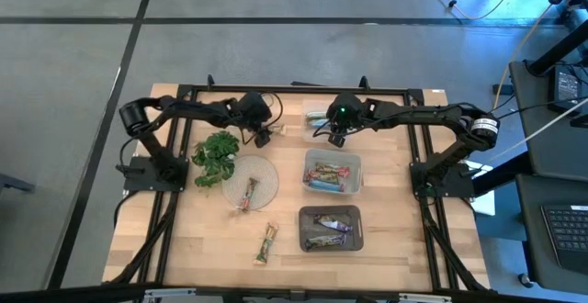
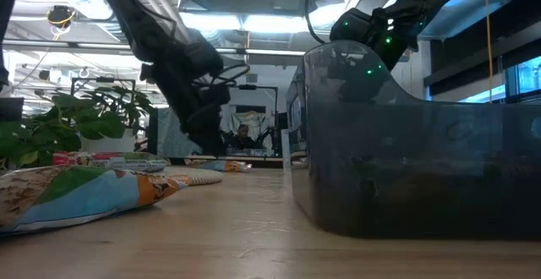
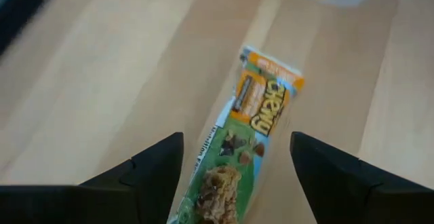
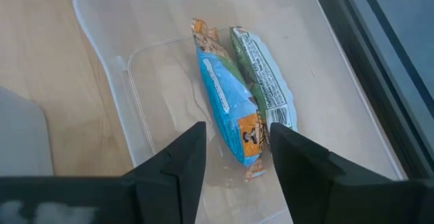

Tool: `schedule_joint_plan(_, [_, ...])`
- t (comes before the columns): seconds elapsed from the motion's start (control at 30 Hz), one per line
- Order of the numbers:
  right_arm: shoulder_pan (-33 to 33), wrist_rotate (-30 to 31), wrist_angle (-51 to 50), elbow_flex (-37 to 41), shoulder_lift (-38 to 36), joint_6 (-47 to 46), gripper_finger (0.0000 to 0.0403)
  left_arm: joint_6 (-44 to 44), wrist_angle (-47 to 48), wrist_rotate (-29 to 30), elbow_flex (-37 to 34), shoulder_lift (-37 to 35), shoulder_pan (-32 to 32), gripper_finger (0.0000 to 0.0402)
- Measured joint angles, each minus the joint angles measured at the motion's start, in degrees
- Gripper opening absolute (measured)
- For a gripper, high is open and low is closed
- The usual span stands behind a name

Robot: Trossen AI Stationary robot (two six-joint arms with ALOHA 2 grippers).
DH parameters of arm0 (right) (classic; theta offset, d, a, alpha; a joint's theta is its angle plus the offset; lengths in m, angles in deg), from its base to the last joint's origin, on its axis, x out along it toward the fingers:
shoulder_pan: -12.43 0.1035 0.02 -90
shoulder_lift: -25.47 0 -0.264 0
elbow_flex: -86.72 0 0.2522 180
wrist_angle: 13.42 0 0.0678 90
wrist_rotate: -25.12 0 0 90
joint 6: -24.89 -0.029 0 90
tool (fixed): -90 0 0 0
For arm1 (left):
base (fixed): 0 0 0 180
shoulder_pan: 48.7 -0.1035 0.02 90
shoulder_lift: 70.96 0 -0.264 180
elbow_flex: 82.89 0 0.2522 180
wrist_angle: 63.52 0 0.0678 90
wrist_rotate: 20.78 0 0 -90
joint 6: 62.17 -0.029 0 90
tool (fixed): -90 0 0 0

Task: Pick and place Granola Bars by type
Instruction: Put the yellow granola bar into the transparent bin

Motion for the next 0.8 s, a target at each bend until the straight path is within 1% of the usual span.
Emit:
schedule_joint_plan(0.23, [0.0,0.0,0.0,0.0,0.0,0.0,0.0167,-0.7,0.3,0.1,0.0,3.6,-0.2,0.0265])
schedule_joint_plan(0.43, [0.0,0.0,0.0,0.0,0.0,0.0,0.0167,-0.7,0.7,0.0,0.1,4.0,-0.2,0.026])
schedule_joint_plan(0.57, [0.0,0.0,0.0,0.0,0.0,0.0,0.0167,-0.3,1.2,0.0,0.1,4.0,-0.2,0.0234])
schedule_joint_plan(0.8, [0.0,0.0,0.0,0.0,0.0,0.2,0.0167,-0.2,1.6,-0.1,0.2,4.0,-0.2,0.0164])
